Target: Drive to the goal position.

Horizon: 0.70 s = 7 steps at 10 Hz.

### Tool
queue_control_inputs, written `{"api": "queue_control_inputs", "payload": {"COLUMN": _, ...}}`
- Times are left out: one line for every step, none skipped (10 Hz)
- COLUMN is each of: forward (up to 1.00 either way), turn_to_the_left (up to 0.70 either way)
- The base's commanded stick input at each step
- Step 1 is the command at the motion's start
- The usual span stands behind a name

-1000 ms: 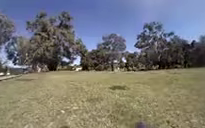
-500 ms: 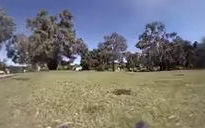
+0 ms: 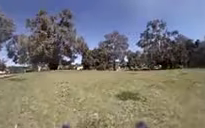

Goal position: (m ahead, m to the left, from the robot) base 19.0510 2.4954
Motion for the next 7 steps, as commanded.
{"api": "queue_control_inputs", "payload": {"forward": 1.0, "turn_to_the_left": 0.0}}
{"api": "queue_control_inputs", "payload": {"forward": 1.0, "turn_to_the_left": 0.0}}
{"api": "queue_control_inputs", "payload": {"forward": 1.0, "turn_to_the_left": 0.0}}
{"api": "queue_control_inputs", "payload": {"forward": 1.0, "turn_to_the_left": 0.0}}
{"api": "queue_control_inputs", "payload": {"forward": 1.0, "turn_to_the_left": 0.0}}
{"api": "queue_control_inputs", "payload": {"forward": 1.0, "turn_to_the_left": 0.0}}
{"api": "queue_control_inputs", "payload": {"forward": 1.0, "turn_to_the_left": 0.0}}
